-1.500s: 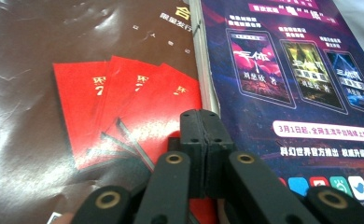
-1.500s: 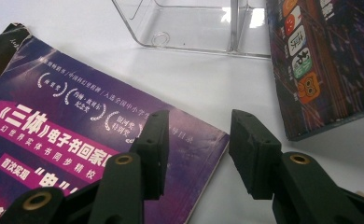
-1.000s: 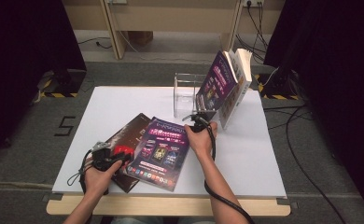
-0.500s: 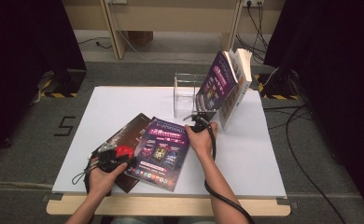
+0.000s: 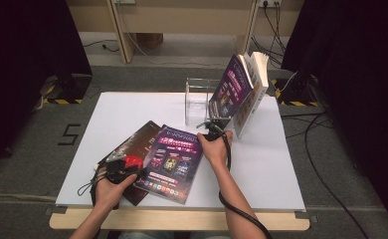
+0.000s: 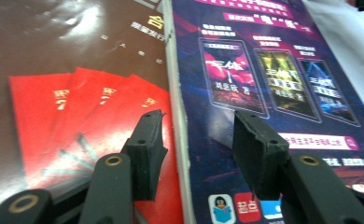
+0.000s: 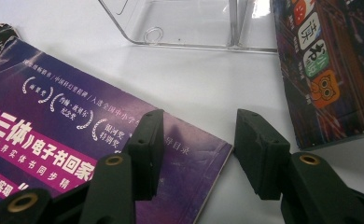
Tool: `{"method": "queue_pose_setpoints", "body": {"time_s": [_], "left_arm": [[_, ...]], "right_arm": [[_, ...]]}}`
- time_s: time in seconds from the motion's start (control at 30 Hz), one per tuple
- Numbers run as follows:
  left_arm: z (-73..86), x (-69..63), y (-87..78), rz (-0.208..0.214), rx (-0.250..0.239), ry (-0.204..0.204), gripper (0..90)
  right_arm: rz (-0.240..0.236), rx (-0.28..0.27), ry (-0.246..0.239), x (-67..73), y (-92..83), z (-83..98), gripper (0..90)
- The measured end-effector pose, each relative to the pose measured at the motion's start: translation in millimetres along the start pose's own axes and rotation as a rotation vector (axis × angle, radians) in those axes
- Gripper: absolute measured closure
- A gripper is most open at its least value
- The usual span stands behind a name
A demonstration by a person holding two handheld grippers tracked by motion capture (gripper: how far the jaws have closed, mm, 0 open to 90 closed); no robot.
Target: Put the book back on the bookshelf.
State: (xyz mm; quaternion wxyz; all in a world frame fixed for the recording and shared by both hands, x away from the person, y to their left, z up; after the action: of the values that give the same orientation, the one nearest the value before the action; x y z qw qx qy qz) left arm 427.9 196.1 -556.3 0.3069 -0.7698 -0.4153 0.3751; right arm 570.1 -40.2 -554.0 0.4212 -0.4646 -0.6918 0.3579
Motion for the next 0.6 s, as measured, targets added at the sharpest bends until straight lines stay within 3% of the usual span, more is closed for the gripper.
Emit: {"method": "queue_pose_setpoints", "body": {"time_s": [0.6], "left_arm": [[-0.5,-1.7,1.6,0.011,0.002,0.002,59.1]], "right_arm": [[0.009,-0.005,-0.021,-0.3,0.3,0.4,53.7]]}}
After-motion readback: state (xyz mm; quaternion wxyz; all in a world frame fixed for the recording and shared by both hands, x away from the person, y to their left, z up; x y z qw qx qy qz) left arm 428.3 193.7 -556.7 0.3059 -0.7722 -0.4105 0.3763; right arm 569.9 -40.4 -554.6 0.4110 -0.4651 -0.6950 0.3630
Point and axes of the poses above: each handheld gripper's, and its own axes: y roughly forward along the jaws, z roughly out of its underside, x roughly to its left, the point moved 10 cm from there along y, roughly forward along the jaws, and after that the axes turned 15 degrees about x, right-handed, at the moved point
